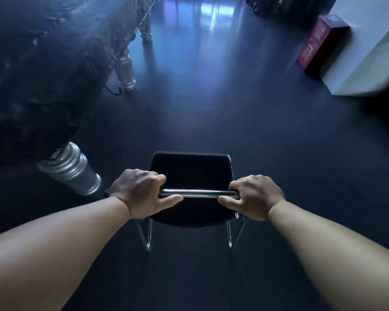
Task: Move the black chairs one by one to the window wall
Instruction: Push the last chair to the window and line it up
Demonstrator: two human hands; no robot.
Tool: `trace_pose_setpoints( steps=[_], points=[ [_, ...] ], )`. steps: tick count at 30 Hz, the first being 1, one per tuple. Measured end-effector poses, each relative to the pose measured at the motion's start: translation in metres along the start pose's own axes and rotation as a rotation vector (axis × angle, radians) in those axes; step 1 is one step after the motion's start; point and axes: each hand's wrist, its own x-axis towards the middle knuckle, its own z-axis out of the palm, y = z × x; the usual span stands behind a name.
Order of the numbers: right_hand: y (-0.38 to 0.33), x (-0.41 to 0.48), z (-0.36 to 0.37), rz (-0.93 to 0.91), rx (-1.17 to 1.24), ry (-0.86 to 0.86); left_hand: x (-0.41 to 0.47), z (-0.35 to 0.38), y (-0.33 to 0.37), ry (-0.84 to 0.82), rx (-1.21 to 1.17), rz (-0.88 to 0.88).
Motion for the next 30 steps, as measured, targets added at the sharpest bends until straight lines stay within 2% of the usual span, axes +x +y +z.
trace_pose_setpoints(
  steps=[12,30],
  points=[
    [0.079,0.095,-0.024,-0.105,-0.085,0.128,0.102,0.011,-0.006,0.070,0.090,-0.015],
    [0.136,0.314,-0.084,-0.058,-0.123,0.236,0.332,0.026,-0.152,0.174,0.153,0.084]
  ],
)
